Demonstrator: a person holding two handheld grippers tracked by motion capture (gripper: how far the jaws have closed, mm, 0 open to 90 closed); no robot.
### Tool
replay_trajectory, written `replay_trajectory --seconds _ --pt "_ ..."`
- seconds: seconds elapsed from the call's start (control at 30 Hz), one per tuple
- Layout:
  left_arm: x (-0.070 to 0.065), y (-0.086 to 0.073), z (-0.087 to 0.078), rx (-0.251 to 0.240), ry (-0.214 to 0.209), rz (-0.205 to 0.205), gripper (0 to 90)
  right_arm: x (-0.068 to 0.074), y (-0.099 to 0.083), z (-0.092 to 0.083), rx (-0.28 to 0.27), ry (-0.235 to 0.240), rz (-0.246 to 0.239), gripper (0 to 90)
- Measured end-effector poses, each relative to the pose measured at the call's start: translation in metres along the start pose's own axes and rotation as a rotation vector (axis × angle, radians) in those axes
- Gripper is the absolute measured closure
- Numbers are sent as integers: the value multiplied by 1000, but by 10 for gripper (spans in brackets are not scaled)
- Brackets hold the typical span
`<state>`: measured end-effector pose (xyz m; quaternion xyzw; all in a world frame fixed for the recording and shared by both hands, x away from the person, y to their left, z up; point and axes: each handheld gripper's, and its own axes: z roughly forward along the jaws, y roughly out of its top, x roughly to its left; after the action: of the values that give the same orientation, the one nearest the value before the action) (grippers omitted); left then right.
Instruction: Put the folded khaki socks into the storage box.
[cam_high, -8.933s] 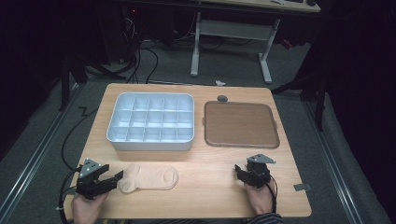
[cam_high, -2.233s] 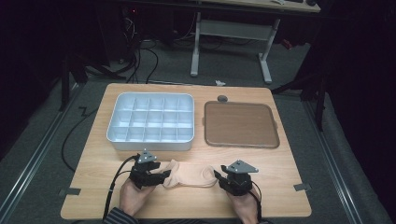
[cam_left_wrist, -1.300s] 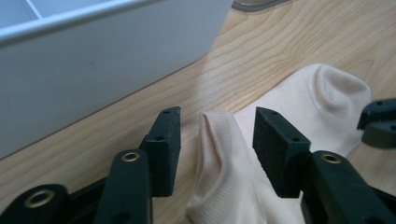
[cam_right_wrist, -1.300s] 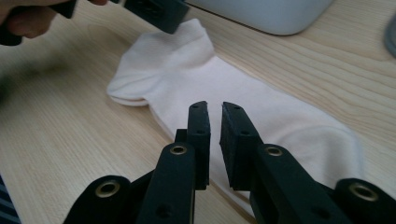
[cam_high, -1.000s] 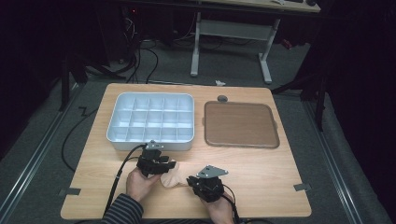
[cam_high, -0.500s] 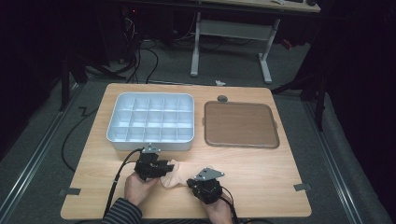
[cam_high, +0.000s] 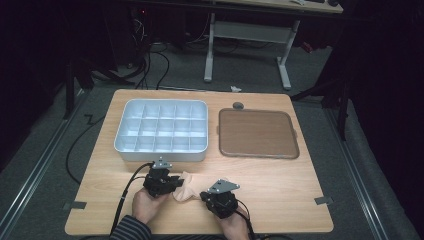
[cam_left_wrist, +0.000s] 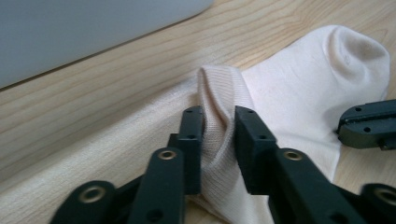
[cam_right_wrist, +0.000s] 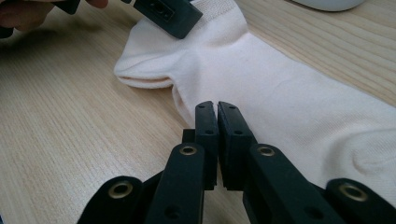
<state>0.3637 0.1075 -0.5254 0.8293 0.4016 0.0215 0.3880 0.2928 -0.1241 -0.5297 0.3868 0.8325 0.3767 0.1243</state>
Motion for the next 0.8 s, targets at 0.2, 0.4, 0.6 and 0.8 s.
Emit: replay_trajectory --seconds 0.2,0.4,0.6,0.8 --pt "2 1 -4 -20 -29 -17 816 0 0 0 -1 1 -1 873" --pt "2 4 -13 -61 -89 -55 820 0 0 0 3 2 1 874" --pt "1 9 -19 -86 -123 -71 822 -2 2 0 16 24 10 879" --pt "-3 10 -25 -114 -128 -76 822 -1 7 3 37 31 -4 880"
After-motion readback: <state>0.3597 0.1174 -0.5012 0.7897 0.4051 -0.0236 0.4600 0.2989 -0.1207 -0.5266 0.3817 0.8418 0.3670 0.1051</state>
